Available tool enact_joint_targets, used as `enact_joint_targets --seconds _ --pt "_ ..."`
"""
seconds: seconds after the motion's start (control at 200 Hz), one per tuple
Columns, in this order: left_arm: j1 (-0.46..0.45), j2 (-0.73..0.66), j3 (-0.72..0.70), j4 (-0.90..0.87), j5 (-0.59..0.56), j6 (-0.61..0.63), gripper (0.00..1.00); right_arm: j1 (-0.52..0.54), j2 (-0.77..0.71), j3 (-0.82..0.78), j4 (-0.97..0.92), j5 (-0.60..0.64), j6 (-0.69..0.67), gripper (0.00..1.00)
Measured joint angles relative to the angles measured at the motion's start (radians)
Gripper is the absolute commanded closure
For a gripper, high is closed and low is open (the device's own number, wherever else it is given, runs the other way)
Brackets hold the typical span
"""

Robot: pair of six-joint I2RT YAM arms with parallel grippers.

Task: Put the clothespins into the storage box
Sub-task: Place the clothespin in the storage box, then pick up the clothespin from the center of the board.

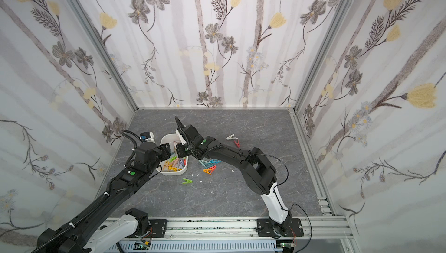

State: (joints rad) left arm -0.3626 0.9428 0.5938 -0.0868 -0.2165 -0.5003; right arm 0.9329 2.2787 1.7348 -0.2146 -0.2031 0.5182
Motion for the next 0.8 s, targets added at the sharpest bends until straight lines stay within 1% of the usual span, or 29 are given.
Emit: enact_joint_targets --seconds 0.08,0.15,0.225,0.29,0.37,0.49,0.59,0.684,0.799 --pt "0.0 -0.002 -0.01 0.001 0.016 -0.005 0.51 -0.023 0.005 0.014 0.0 0.0 0.005 0.67" --pt "-0.007 -0.003 -0.018 0.01 0.029 -0.012 0.51 -0.048 -0.015 -0.007 0.0 0.013 0.009 0.66" --pt "-0.026 -0.002 -0.028 0.029 0.034 -0.021 0.52 -0.08 -0.07 -0.073 -0.003 0.034 0.009 0.67" --pt "-0.064 0.01 -0.033 0.052 0.036 -0.023 0.51 -0.122 -0.135 -0.154 0.009 0.048 0.007 0.67" --pt "-0.143 0.05 -0.032 0.093 0.032 -0.021 0.51 -0.192 -0.218 -0.27 0.023 0.082 0.007 0.67" --pt "-0.289 0.169 0.017 0.149 0.013 0.013 0.51 -0.308 -0.307 -0.417 0.032 0.161 0.0 0.67" --pt "-0.393 0.3 0.093 0.203 0.001 0.055 0.51 -0.385 -0.351 -0.495 0.026 0.22 -0.016 0.65" --pt "-0.459 0.427 0.171 0.246 0.005 0.086 0.51 -0.439 -0.356 -0.513 0.008 0.3 -0.032 0.64" --pt "-0.504 0.569 0.264 0.27 0.024 0.109 0.51 -0.48 -0.327 -0.506 -0.013 0.365 -0.056 0.64"
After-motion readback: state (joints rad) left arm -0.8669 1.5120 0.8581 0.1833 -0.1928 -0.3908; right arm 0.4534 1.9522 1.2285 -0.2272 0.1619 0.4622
